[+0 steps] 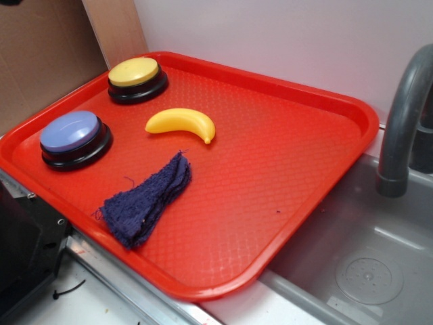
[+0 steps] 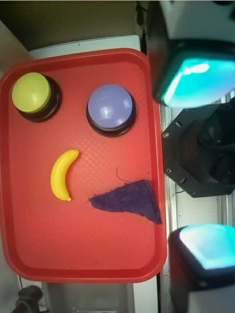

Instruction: Push the yellow button.

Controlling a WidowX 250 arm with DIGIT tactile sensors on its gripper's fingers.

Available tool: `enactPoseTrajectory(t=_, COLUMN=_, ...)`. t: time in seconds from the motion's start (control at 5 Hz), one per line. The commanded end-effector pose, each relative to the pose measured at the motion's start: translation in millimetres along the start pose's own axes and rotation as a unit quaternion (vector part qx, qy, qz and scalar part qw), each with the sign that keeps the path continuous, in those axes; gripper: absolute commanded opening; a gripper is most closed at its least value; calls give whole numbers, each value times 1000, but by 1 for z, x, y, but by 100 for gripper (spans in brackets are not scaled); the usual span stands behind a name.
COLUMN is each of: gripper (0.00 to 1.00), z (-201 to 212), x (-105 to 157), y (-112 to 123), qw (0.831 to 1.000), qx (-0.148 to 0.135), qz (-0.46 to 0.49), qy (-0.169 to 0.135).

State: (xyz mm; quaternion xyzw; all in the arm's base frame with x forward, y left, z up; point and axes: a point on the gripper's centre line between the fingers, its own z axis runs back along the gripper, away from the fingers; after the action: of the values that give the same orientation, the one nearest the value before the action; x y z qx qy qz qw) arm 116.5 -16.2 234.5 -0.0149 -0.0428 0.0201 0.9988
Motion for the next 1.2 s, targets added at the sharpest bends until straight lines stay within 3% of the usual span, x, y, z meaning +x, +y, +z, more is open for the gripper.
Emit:
enactPoseTrajectory(t=0.0, gripper=100, z=0, x=0, y=0, qw=1000, qx=0, qz=0, qy=0)
enactPoseTrajectory(t=0.2, gripper=100, z=-24, x=50, y=49, qw=997, qx=23, qz=79, qy=-16)
enactPoseTrajectory(t=0.4, gripper=100, z=-40, x=90, y=75, qw=992, qx=19, qz=109, qy=-64)
enactPoseTrajectory(t=0.6, gripper=100, z=-72, x=119, y=112, qw=988, qx=20, qz=137, qy=-72)
enactPoseTrajectory(t=1.0, gripper=100, z=-131, x=152, y=144, qw=986, qx=44, qz=140, qy=-79)
